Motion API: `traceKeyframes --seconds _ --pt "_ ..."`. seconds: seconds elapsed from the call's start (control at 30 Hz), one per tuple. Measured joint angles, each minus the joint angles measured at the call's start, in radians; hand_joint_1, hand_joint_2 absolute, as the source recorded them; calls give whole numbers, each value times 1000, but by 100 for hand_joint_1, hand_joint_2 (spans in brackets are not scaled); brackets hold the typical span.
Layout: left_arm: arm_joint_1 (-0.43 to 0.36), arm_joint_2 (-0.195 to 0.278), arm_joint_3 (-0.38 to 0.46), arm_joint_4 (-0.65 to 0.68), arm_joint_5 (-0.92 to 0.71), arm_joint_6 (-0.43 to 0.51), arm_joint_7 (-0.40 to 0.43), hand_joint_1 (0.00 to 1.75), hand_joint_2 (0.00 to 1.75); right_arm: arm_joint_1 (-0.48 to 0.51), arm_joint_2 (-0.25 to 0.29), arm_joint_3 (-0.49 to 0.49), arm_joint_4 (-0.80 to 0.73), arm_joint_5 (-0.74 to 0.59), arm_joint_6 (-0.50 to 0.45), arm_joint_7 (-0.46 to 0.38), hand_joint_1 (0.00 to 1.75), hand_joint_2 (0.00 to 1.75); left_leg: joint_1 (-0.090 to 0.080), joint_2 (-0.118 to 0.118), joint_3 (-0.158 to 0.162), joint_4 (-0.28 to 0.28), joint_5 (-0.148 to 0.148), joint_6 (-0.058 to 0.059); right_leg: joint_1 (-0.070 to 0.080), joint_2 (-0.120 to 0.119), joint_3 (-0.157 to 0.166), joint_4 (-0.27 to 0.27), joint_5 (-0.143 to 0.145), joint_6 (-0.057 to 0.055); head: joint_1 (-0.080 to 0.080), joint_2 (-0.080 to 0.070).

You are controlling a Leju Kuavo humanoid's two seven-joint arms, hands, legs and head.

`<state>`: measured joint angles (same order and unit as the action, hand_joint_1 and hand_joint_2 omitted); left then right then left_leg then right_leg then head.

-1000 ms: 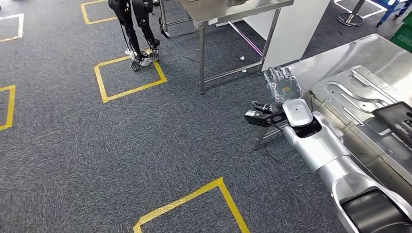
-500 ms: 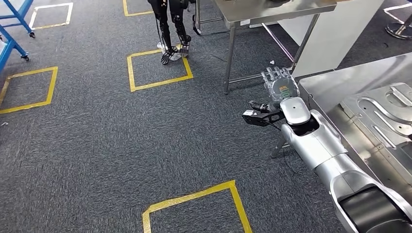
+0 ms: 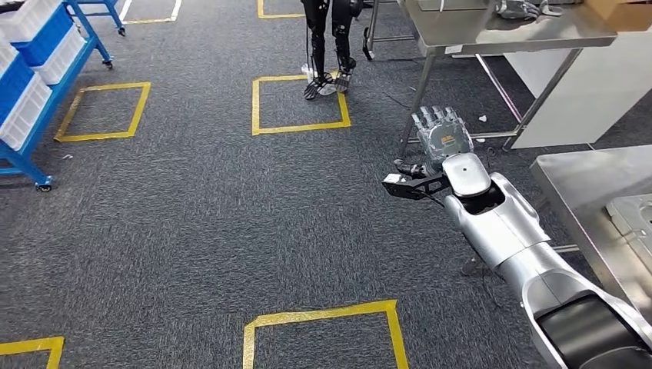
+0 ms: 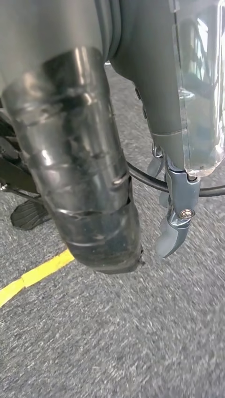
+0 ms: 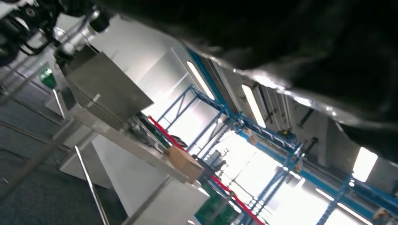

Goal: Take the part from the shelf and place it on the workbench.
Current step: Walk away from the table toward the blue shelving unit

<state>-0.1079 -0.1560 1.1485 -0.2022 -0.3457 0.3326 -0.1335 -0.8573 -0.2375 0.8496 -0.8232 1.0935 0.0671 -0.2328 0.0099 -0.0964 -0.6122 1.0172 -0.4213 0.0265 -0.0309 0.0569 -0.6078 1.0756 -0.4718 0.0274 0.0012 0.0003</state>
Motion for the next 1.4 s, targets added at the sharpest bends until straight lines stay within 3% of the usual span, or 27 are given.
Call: traceKeyframes --seconds 0.07,0.13,0.17,0.23,0.3,0.37,0.4,0.47,0.53,0.57,0.6,0.67,0.7,0.77,0.83,0.87,0.9,0.93,0.97,1.03,1.1,1.13,1.17,1.2,1.27,1.33,1.4 --pt "0 0 0 0 -1 0 -2 0 0 0 -3 2 -2 -1 1 -3 0 0 3 -22 -14 7 2 -13 2 20 11 -25 -3 -5 0 0" --pt "4 1 0 0 -1 1 -3 0 0 0 0 2 -7 -1 1 -4 0 0 6 -39 -22 6 6 -24 0 0 12 -29 1 -18 0 0" --pt "6 1 0 0 -1 1 -3 0 0 -1 2 2 -10 -1 1 -4 0 0 5 -32 -25 9 5 -29 -2 -10 15 -33 3 -24 -1 0" --pt "6 0 0 0 -1 2 -3 0 0 -3 4 3 -13 -2 1 -4 0 0 2 18 -45 51 -22 -34 -3 -28 20 -41 7 -36 -4 0" --pt "4 -1 0 0 -1 2 -3 0 0 -4 3 3 -14 -2 1 -4 0 0 1 71 -99 164 -79 -41 2 -51 22 -43 6 -43 -8 0" --pt "3 -1 0 0 -1 2 -3 0 0 -3 2 3 -14 -1 1 -4 0 0 3 89 -154 276 -118 -45 7 -79 23 -43 4 -47 -8 0" --pt "4 -1 0 0 -1 2 -3 0 0 -3 2 4 -14 -2 1 -4 0 0 3 92 -158 287 -112 -44 9 -91 24 -43 3 -47 -8 0" --pt "5 -1 0 0 -1 2 -4 0 0 -3 2 4 -14 -2 1 -4 0 0 1 102 -106 192 -56 -36 14 -114 28 -43 -1 -47 -8 0" --pt "3 0 0 0 -3 2 -5 0 0 -4 1 5 -16 -2 1 -4 0 0 -10 146 -32 55 -12 -18 19 -134 34 -43 -5 -43 -8 0" --pt "2 1 0 0 -4 3 -5 0 0 -5 1 5 -17 -2 1 -4 0 0 -16 160 -12 15 -3 -10 21 -145 35 -44 -7 -40 -8 0" --pt "1 1 0 0 -6 3 -6 0 0 -5 0 6 -18 -3 2 -4 0 0 -21 166 -6 0 -4 -4 23 -155 37 -45 -9 -36 -8 0" --pt "2 1 0 0 -9 4 -6 0 0 -4 -1 10 -22 -4 2 -4 0 0 -21 142 -5 -7 2 4 25 -170 41 -49 -11 -27 -8 0" --pt "3 1 0 0 -11 5 -6 0 0 -4 -1 12 -24 -5 2 -3 0 0 -18 132 -3 -13 6 8 24 -160 42 -46 -16 -22 -7 0" --pt "2 0 0 0 -13 6 -5 0 0 -3 -3 15 -27 -6 2 -3 0 0 -11 114 4 -26 13 17 19 -111 22 5 -52 -14 -7 0" --pt "0 0 0 0 -13 6 -4 0 0 5 -11 16 -28 -7 3 -3 0 0 -10 93 4 -28 15 23 16 -69 -43 137 -117 -10 -7 0" --pt "-1 0 0 0 -13 6 -4 0 0 11 -14 17 -28 -7 3 -3 0 0 -10 80 3 -26 15 24 16 -62 -77 202 -138 -8 -7 0" --pt "-1 0 0 0 -13 5 -4 0 0 17 -16 17 -28 -7 4 -3 0 0 -10 66 3 -25 14 24 15 -59 -100 239 -141 -6 -7 0" --pt "-1 0 1 0 -13 5 -4 0 0 20 -17 18 -27 -8 4 -3 0 0 -9 53 3 -21 13 23 13 -58 -102 232 -121 -5 -7 0" --pt "-1 0 1 0 -13 5 -4 0 0 22 -17 19 -27 -9 4 -3 0 0 -8 40 3 -16 11 21 10 -54 -84 186 -84 -4 -7 0" --pt "-1 0 2 0 -12 5 -3 0 0 21 -17 20 -27 -11 3 -2 0 0 -7 16 -2 0 3 12 1 -16 -26 50 -15 -1 -7 0" --pt "-2 0 4 0 -11 5 -1 0 0 22 -18 21 -26 -13 2 0 0 0 -5 -7 -14 13 -1 0 -2 20 2 -17 2 -2 -7 0" --pt "-2 0 6 0 -11 5 2 0 0 23 -19 22 -26 -13 2 0 0 0 -3 -18 -19 14 0 -7 1 25 3 -20 -3 -6 -7 0" --pt "-1 0 7 0 -10 5 5 0 0 23 -19 22 -25 -14 1 0 0 0 -1 -28 -23 12 3 -13 2 13 2 -20 -1 -12 -7 0" --pt "1 1 9 0 -10 5 8 0 0 22 -18 22 -25 -14 1 1 0 0 0 -25 -26 13 3 -19 1 3 4 -24 0 -18 -7 0" --pt "3 0 11 0 -10 5 11 0 0 19 -15 22 -25 -15 0 1 0 0 -2 18 -43 47 -19 -29 -1 -20 11 -33 4 -31 -9 0" --pt "1 -1 12 0 -10 5 12 0 0 19 -16 22 -25 -15 -1 1 0 0 -3 74 -97 161 -78 -36 4 -46 15 -36 3 -39 -12 0" --pt "-1 -1 13 0 -11 5 12 0 0 21 -21 22 -24 -15 -1 1 0 0 0 90 -157 282 -122 -39 9 -74 16 -36 0 -44 -12 0"
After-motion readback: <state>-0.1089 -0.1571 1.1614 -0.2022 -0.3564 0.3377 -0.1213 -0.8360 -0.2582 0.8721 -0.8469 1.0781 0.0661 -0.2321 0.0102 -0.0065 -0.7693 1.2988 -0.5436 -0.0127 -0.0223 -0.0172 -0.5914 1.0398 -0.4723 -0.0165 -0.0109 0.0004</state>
